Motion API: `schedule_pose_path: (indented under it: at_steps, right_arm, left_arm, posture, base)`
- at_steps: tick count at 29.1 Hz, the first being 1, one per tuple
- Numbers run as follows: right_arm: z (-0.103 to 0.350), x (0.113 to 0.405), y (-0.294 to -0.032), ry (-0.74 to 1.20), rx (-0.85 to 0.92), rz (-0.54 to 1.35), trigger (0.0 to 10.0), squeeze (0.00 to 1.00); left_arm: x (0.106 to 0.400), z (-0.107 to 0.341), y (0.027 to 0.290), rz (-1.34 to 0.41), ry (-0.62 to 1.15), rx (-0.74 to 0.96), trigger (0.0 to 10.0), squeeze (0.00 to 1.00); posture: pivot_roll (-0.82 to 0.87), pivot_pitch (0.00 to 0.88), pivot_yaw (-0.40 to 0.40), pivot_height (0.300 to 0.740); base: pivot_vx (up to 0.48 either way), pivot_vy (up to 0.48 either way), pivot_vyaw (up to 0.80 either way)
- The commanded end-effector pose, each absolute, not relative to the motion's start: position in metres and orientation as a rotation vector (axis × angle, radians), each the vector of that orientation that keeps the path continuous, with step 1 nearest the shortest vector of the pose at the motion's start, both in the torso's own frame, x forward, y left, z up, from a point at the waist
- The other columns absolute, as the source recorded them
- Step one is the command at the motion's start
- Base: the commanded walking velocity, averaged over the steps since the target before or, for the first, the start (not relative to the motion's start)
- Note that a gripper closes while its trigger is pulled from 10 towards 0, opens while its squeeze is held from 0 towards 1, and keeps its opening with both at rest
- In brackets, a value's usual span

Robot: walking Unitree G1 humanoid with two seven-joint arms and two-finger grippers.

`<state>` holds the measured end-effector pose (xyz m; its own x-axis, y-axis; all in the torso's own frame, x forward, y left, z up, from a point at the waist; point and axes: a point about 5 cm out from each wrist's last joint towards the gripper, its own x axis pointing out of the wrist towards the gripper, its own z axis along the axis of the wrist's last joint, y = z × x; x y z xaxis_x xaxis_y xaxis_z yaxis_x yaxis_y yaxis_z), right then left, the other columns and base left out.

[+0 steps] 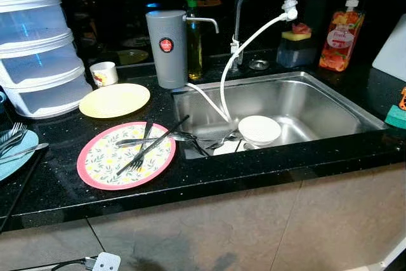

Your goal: Kitchen organization

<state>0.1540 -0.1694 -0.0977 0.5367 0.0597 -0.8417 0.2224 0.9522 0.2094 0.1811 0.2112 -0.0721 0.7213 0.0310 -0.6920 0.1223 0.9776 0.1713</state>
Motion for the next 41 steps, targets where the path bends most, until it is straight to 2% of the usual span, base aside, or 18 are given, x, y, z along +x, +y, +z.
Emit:
schedule_pose_path:
  at_steps: [1,9,11,17,29,35,41]
  right_arm:
    - [-0.098,0.154,-0.17,1.003,0.306,-0.102,10.0,0.0]
    - [-0.088,0.176,-0.17,0.943,0.287,-0.065,10.0,0.0]
    - [-0.085,0.182,-0.171,0.932,0.276,-0.048,10.0,0.0]
    - [-0.086,0.181,-0.172,0.943,0.248,-0.029,10.0,0.0]
    - [-0.087,0.177,-0.169,0.95,0.223,0.001,10.0,0.0]
    - [-0.088,0.177,-0.166,0.952,0.216,0.011,10.0,0.0]
    - [-0.088,0.177,-0.165,0.95,0.215,0.013,10.0,0.0]
  left_arm:
    - [0.179,-0.073,0.21,-0.061,0.765,0.212,10.0,0.0]
    - [0.178,-0.075,0.204,-0.046,0.769,0.19,10.0,0.0]
    - [0.178,-0.076,0.199,-0.037,0.768,0.138,10.0,0.0]
    - [0.178,-0.076,0.192,-0.032,0.749,0.07,10.0,0.0]
    - [0.178,-0.073,0.199,-0.008,0.729,0.103,10.0,0.0]
    - [0.18,-0.07,0.202,-0.015,0.702,0.094,10.0,0.0]
    - [0.181,-0.07,0.201,-0.03,0.694,0.105,10.0,0.0]
  posture:
    - [0.14,0.0,0.075,0.74]
    - [0.08,0.0,0.046,0.74]
    - [0.08,0.0,0.026,0.74]
    - [0.08,0.0,0.012,0.74]
    - [0.08,0.0,0.009,0.74]
    - [0.08,0.0,0.016,0.74]
    - [0.08,0.0,0.017,0.74]
  base:
    - [0.0,0.0,0.0]
    - [0.0,0.0,0.0]
    - [0.0,0.0,0.0]
    - [0.0,0.0,0.0]
    - [0.0,0.0,0.0]
    - [0.0,0.48,0.0]
    - [0.0,0.0,0.0]
